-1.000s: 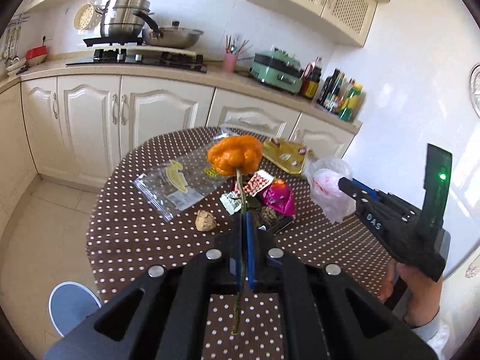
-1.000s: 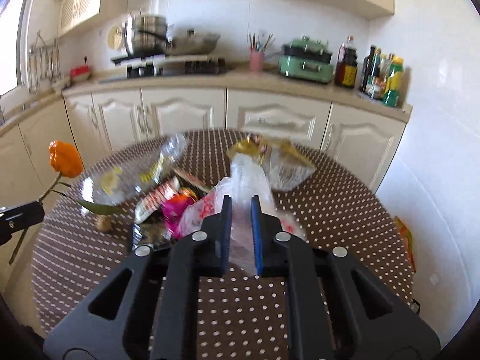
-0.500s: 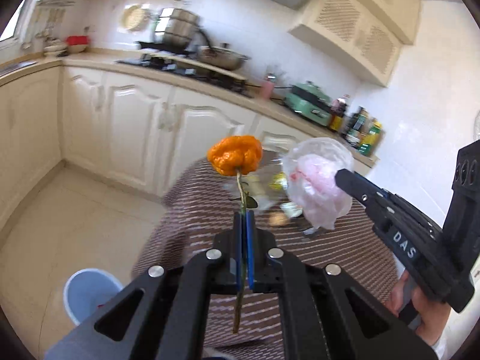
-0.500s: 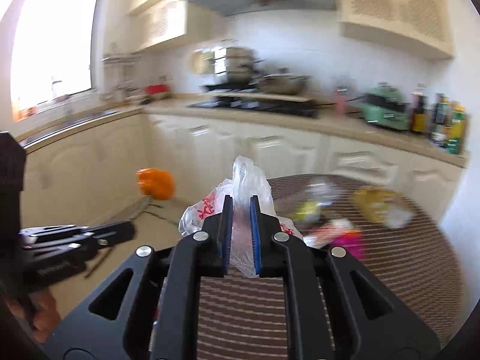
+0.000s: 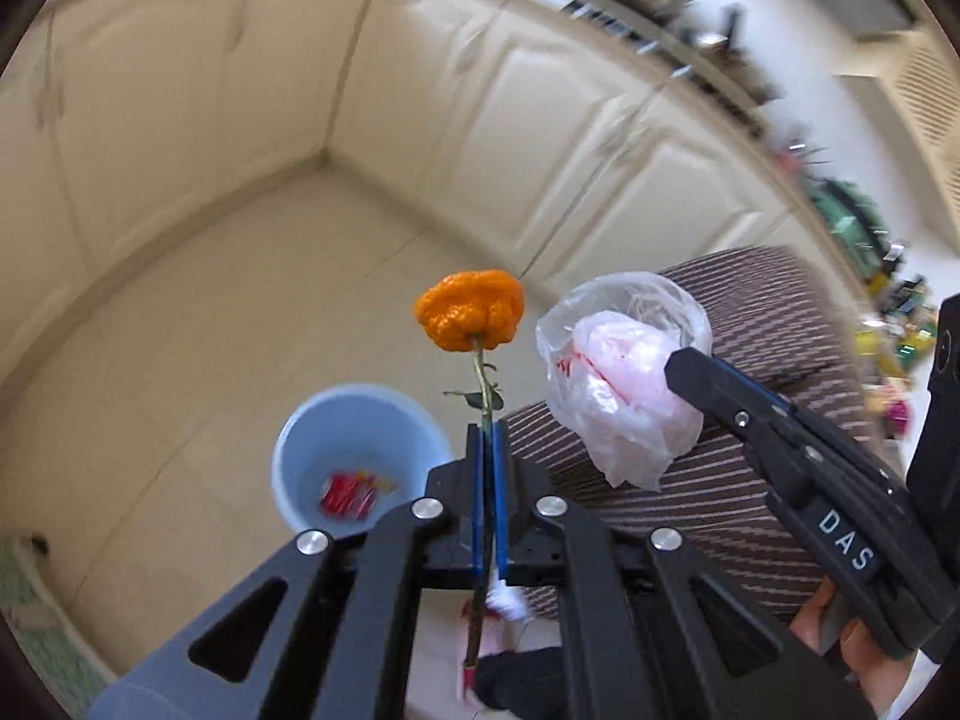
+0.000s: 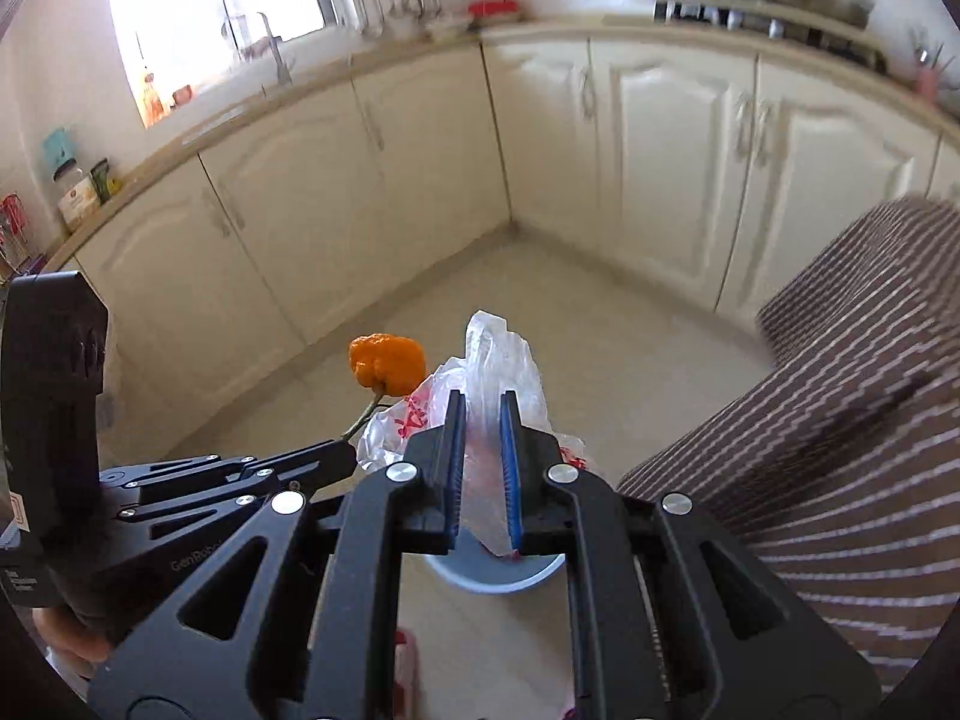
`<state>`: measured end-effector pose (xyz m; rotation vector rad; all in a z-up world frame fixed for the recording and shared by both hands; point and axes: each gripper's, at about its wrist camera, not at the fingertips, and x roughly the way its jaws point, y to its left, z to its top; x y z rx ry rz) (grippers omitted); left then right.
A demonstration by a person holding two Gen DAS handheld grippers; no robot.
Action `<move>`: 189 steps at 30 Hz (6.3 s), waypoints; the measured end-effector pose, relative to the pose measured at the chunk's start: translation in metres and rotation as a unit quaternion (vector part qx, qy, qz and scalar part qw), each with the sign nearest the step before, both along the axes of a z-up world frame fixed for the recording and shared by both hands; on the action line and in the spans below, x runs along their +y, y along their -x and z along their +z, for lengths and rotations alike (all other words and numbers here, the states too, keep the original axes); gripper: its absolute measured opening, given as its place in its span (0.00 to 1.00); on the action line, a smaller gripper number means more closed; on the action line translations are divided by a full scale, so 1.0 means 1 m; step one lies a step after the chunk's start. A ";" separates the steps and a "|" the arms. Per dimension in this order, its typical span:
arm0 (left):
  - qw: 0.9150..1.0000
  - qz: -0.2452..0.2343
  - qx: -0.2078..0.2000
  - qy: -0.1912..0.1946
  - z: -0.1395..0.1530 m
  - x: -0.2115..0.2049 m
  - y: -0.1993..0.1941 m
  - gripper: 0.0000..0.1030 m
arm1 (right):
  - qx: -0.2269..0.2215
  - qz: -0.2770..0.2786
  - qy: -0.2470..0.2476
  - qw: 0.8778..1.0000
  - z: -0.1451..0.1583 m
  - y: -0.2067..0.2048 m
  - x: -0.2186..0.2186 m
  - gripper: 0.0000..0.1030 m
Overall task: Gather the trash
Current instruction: 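Carry pepper and bag over the bucket and open both tools to drop them, then move both open tools back over the table, then grasp the bread piece with the left tool while the right tool grasps the pink wrapper, then carry both items over the bucket and open the left tool to drop the bread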
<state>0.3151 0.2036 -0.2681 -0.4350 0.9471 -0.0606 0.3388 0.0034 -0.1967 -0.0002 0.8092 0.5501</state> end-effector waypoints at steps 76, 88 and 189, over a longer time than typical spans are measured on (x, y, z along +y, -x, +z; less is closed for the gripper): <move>0.999 0.036 0.027 -0.004 -0.031 0.012 -0.027 0.43 | 0.046 -0.052 0.015 0.997 -0.074 -0.034 0.014 0.20; 0.989 -0.093 -0.114 -0.029 0.125 -0.139 0.011 0.53 | -0.124 -0.156 -0.010 0.980 0.085 0.058 -0.130 0.45; 0.995 0.022 0.092 0.012 -0.124 0.031 -0.075 0.24 | 0.130 -0.028 0.077 0.988 -0.156 -0.060 0.040 0.32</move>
